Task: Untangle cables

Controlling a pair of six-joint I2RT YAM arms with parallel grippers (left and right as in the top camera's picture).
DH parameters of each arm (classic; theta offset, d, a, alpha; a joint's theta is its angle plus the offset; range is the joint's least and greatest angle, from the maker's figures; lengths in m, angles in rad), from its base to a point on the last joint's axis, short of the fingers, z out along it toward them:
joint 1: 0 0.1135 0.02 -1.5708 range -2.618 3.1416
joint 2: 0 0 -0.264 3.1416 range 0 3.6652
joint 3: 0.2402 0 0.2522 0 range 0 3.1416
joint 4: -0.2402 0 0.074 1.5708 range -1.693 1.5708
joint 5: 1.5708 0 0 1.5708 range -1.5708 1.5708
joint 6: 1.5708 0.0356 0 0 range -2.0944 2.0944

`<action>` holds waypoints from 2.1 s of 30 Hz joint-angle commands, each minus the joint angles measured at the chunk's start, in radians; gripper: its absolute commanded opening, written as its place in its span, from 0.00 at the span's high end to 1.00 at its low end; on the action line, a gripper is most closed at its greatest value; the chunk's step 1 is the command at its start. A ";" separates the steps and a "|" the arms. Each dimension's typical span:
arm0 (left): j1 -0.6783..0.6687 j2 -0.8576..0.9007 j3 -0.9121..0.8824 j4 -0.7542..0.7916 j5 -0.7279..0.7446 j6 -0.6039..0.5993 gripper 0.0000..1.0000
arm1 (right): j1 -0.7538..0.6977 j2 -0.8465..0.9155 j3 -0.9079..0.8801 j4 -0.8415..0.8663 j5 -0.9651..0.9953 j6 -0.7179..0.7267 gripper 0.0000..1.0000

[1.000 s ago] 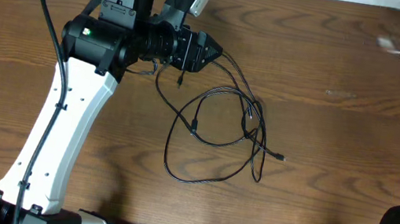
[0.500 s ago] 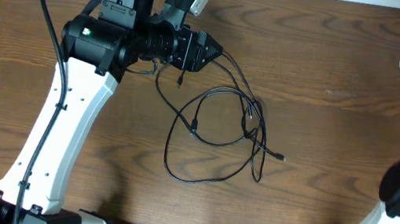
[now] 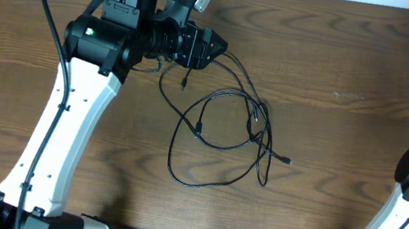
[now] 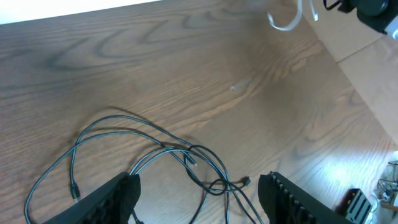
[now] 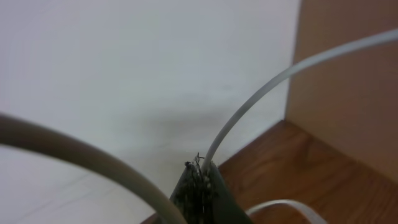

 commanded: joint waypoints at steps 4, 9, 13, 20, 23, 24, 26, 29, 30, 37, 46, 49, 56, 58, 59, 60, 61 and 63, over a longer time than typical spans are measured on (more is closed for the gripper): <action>0.003 0.041 0.009 0.014 -0.016 0.006 0.34 | -0.006 0.098 0.012 -0.047 -0.048 0.061 0.48; 0.002 0.057 0.009 0.013 -0.015 0.006 0.34 | -0.006 0.090 0.024 -0.078 -0.049 0.000 0.01; 0.002 0.061 0.009 0.012 -0.016 0.006 0.34 | -0.004 0.056 0.098 -0.337 -0.051 -0.008 0.01; 0.002 0.061 0.009 0.002 -0.016 0.006 0.34 | -0.015 0.046 0.276 -0.876 -0.045 0.003 0.01; 0.002 0.061 0.009 -0.001 -0.015 0.006 0.34 | -0.029 0.046 0.277 -0.999 -0.010 -0.005 0.01; 0.002 0.061 0.009 -0.002 -0.015 0.006 0.34 | -0.032 0.046 0.277 -1.027 -0.012 -0.005 0.01; 0.002 0.061 0.009 -0.004 -0.016 0.006 0.34 | -0.037 0.046 0.278 -1.089 -0.014 -0.011 0.01; 0.002 0.061 0.009 -0.004 -0.016 0.006 0.34 | -0.038 0.046 0.280 -1.160 -0.019 -0.072 0.01; 0.002 0.061 0.009 -0.004 -0.016 0.006 0.34 | -0.038 0.045 0.283 -1.191 -0.034 -0.095 0.01; 0.002 0.061 0.009 -0.004 -0.015 0.006 0.34 | -0.038 0.045 0.379 -1.458 -0.175 -0.245 0.01; 0.002 0.061 0.009 -0.004 -0.016 0.006 0.34 | -0.039 0.046 0.381 -1.644 -0.245 -0.358 0.01; 0.002 0.061 0.009 -0.004 -0.016 0.006 0.34 | -0.035 0.046 0.381 -1.626 -0.537 -0.485 0.01; 0.024 0.043 0.010 0.006 -0.075 -0.018 0.34 | 0.058 0.046 0.382 -1.625 -0.789 -0.573 0.01; 0.036 0.025 0.010 0.002 -0.113 -0.048 0.34 | 0.092 0.046 0.383 -1.624 -0.784 -0.573 0.01; 0.043 0.012 0.010 -0.006 -0.137 -0.058 0.34 | 0.109 0.046 0.384 -1.623 -0.784 -0.573 0.01; 0.052 -0.009 0.010 -0.020 -0.167 -0.063 0.34 | 0.129 0.046 0.385 -1.621 -0.784 -0.572 0.01; 0.056 -0.026 0.010 -0.034 -0.196 -0.063 0.34 | 0.146 0.046 0.385 -1.621 -0.784 -0.572 0.01; 0.057 -0.056 0.010 -0.067 -0.266 -0.066 0.34 | 0.180 0.046 0.385 -1.622 -0.783 -0.568 0.01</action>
